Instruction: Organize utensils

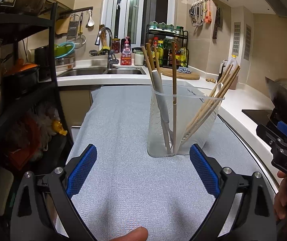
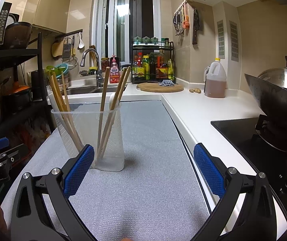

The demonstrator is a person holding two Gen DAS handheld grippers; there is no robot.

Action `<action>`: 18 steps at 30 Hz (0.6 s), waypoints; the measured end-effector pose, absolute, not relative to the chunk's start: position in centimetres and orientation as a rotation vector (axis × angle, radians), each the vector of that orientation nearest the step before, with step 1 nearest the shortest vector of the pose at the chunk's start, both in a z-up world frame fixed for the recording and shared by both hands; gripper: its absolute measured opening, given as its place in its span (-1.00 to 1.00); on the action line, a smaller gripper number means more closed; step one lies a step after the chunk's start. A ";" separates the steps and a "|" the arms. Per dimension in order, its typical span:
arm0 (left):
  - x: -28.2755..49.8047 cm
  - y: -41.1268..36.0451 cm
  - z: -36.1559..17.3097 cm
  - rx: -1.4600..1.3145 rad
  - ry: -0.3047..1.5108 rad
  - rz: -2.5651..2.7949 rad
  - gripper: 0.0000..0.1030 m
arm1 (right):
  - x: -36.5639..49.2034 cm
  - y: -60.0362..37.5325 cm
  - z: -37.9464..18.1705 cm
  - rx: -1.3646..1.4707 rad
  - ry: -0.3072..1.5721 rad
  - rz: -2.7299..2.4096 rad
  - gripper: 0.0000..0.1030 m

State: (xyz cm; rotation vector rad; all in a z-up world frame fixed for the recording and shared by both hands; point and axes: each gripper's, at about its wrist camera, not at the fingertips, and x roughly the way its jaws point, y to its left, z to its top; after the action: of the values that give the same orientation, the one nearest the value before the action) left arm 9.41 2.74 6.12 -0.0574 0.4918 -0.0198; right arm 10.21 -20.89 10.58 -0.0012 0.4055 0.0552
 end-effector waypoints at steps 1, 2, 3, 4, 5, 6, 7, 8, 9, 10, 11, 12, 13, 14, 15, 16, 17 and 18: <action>9.4 2.7 6.1 -0.055 0.492 -0.020 0.76 | 10.2 -20.9 10.6 -0.002 0.406 0.055 0.90; 9.4 2.7 6.1 -0.055 0.492 -0.020 0.76 | 10.2 -20.9 10.6 -0.001 0.406 0.054 0.90; 9.4 2.7 6.1 -0.055 0.491 -0.020 0.76 | 10.2 -20.9 10.6 0.000 0.405 0.055 0.90; 9.4 2.8 6.2 -0.054 0.489 -0.021 0.76 | 10.2 -20.9 10.6 0.000 0.404 0.055 0.90; 9.3 2.8 6.2 -0.053 0.487 -0.021 0.76 | 10.2 -20.9 10.6 -0.001 0.404 0.054 0.90; 9.3 2.7 6.3 -0.051 0.486 -0.022 0.76 | 10.2 -20.9 10.6 -0.001 0.405 0.055 0.90; 9.3 2.6 6.3 -0.050 0.485 -0.021 0.76 | 10.3 -20.9 10.5 -0.001 0.406 0.055 0.90; 9.3 2.6 6.4 -0.048 0.484 -0.023 0.76 | 10.2 -20.9 10.6 -0.001 0.406 0.056 0.90; 9.3 2.7 6.4 -0.048 0.485 -0.024 0.76 | 10.2 -20.9 10.6 -0.001 0.406 0.056 0.90; 9.3 2.6 6.4 -0.048 0.486 -0.024 0.76 | 10.2 -20.9 10.6 -0.002 0.405 0.056 0.90; 9.3 2.6 6.4 -0.047 0.485 -0.025 0.76 | 10.2 -20.9 10.6 -0.002 0.405 0.056 0.90; 9.3 2.6 6.4 -0.046 0.485 -0.024 0.76 | 10.2 -20.9 10.6 -0.002 0.406 0.056 0.90; 9.3 2.6 6.4 -0.047 0.484 -0.023 0.76 | 10.2 -20.9 10.6 -0.002 0.406 0.056 0.90; 9.3 2.6 6.4 -0.048 0.482 -0.023 0.76 | 10.2 -20.9 10.6 -0.001 0.406 0.056 0.90; 9.3 2.6 6.4 -0.049 0.482 -0.023 0.76 | 10.2 -20.9 10.6 -0.001 0.405 0.056 0.90; 9.3 2.5 6.4 -0.049 0.483 -0.024 0.76 | 10.2 -20.9 10.6 -0.002 0.405 0.056 0.90; 9.3 2.5 6.4 -0.047 0.483 -0.023 0.76 | 10.2 -20.9 10.6 -0.002 0.406 0.056 0.90; 9.3 2.4 6.4 -0.046 0.483 -0.024 0.76 | 10.2 -20.9 10.6 -0.002 0.406 0.056 0.90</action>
State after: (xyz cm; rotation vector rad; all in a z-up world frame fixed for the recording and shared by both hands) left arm 9.29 2.43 6.43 -0.0456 0.4832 -0.0240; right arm 10.20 -20.87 10.63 -0.0016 0.4059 0.0565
